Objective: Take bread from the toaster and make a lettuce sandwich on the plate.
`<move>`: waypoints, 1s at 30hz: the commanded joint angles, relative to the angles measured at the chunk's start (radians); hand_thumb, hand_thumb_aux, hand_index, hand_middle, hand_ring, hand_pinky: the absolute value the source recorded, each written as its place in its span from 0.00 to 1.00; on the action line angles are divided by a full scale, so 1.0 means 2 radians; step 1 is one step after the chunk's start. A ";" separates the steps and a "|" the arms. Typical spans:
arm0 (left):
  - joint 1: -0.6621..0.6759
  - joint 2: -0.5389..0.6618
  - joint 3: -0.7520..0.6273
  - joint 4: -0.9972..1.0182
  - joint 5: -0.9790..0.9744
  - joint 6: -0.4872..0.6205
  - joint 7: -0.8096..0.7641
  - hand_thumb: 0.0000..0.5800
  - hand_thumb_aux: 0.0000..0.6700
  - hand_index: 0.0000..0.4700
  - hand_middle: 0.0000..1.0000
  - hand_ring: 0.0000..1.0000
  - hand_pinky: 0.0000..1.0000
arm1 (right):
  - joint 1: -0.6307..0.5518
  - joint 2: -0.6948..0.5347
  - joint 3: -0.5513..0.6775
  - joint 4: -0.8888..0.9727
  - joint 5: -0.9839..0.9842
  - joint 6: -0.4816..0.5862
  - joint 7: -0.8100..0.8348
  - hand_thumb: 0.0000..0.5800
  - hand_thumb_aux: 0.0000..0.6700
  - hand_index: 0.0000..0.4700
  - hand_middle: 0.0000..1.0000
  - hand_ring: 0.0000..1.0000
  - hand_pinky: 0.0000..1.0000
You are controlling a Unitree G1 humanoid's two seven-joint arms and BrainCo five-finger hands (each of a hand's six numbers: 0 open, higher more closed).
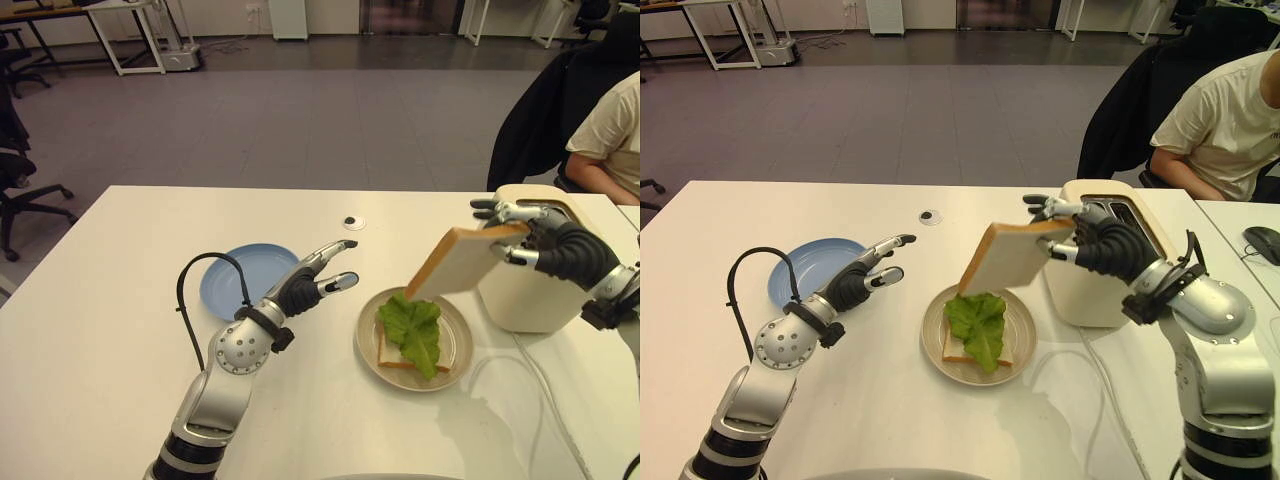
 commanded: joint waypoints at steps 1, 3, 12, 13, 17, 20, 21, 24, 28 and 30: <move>-0.003 0.003 0.000 -0.011 0.004 0.002 -0.004 0.00 0.00 0.00 0.00 0.00 0.00 | 0.035 -0.036 -0.012 -0.006 0.010 -0.008 0.050 1.00 1.00 1.00 0.00 0.00 0.00; -0.002 0.001 -0.002 -0.017 0.006 0.004 -0.004 0.00 0.00 0.00 0.00 0.00 0.00 | 0.054 -0.027 0.013 -0.010 -0.006 -0.009 0.041 1.00 1.00 1.00 0.00 0.00 0.00; 0.010 -0.003 -0.011 -0.048 0.002 0.012 -0.012 0.00 0.00 0.00 0.00 0.00 0.00 | 0.074 0.045 0.141 0.071 -0.116 -0.044 -0.047 1.00 1.00 1.00 0.00 0.00 0.00; 0.011 -0.004 -0.014 -0.055 0.000 0.009 -0.014 0.00 0.00 0.00 0.00 0.00 0.00 | 0.074 0.048 0.149 0.078 -0.120 -0.045 -0.048 1.00 1.00 1.00 0.00 0.00 0.00; 0.011 0.008 -0.052 -0.082 0.026 -0.029 -0.025 0.00 0.00 0.00 0.00 0.00 0.00 | 0.049 0.061 0.188 0.119 -0.146 -0.050 -0.056 1.00 1.00 1.00 0.00 0.00 0.00; 0.012 0.028 -0.094 -0.096 0.078 -0.062 -0.037 0.00 0.00 0.00 0.00 0.00 0.00 | 0.015 0.075 0.213 0.147 -0.173 -0.059 -0.071 1.00 1.00 1.00 0.00 0.00 0.00; 0.011 0.036 -0.111 -0.087 0.104 -0.075 -0.043 0.00 0.00 0.00 0.00 0.00 0.00 | 0.006 0.078 0.219 0.150 -0.179 -0.060 -0.073 1.00 1.00 1.00 0.00 0.00 0.00; 0.006 0.064 -0.163 -0.042 0.184 -0.113 -0.062 0.00 0.00 0.00 0.00 0.00 0.00 | -0.009 0.082 0.230 0.152 -0.196 -0.061 -0.079 0.87 0.64 0.64 0.00 0.00 0.00; 0.011 0.079 -0.210 0.008 0.247 -0.143 -0.085 0.00 0.00 0.00 0.00 0.00 0.00 | -0.015 0.083 0.225 0.147 -0.202 -0.059 -0.084 0.00 0.00 0.00 0.00 0.00 0.00; 0.005 0.086 -0.222 0.062 0.273 -0.154 -0.085 0.00 0.00 0.00 0.00 0.00 0.00 | -0.013 0.080 0.220 0.138 -0.198 -0.056 -0.081 0.00 0.00 0.00 0.00 0.00 0.00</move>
